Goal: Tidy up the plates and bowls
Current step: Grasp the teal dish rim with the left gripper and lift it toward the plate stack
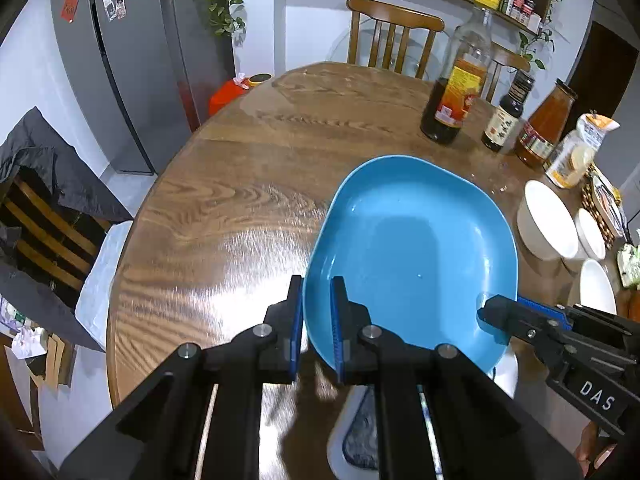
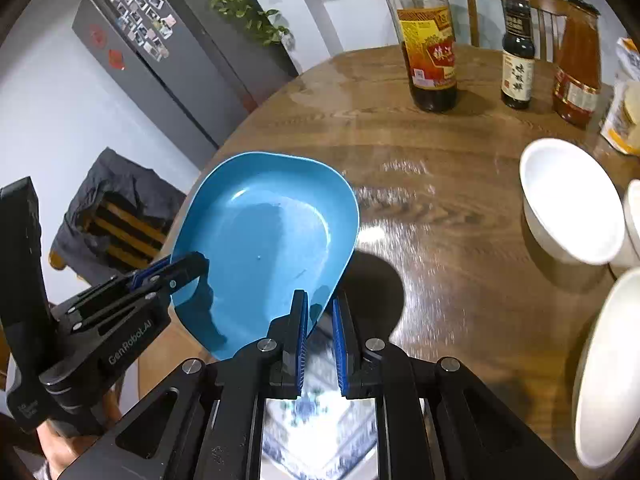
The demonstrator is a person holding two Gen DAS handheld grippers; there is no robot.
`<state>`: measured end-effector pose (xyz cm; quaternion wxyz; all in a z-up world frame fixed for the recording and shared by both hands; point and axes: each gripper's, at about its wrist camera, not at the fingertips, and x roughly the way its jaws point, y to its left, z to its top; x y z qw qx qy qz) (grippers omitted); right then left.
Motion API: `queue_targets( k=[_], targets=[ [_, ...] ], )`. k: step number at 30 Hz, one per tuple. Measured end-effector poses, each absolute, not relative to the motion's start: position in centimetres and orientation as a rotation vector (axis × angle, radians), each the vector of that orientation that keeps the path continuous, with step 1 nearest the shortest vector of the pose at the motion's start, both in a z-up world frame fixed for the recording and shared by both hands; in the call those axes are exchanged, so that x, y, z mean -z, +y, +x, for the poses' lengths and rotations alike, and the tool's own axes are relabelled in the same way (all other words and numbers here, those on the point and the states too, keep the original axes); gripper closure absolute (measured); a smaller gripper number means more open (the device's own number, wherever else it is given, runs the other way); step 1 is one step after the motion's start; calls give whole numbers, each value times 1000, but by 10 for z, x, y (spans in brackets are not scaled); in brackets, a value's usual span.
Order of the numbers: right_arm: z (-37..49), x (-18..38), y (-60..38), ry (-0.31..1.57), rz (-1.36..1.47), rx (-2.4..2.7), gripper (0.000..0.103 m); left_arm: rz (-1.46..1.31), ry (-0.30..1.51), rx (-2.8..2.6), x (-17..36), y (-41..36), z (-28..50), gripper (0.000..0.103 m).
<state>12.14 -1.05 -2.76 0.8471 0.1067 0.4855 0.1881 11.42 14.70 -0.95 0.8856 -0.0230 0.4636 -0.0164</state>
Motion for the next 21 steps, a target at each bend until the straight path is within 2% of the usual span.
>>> queue_targets(
  k=[21],
  targets=[
    [38,64,-32,1123,216,-389,89,14,1029,81,38,122,46,91]
  ],
)
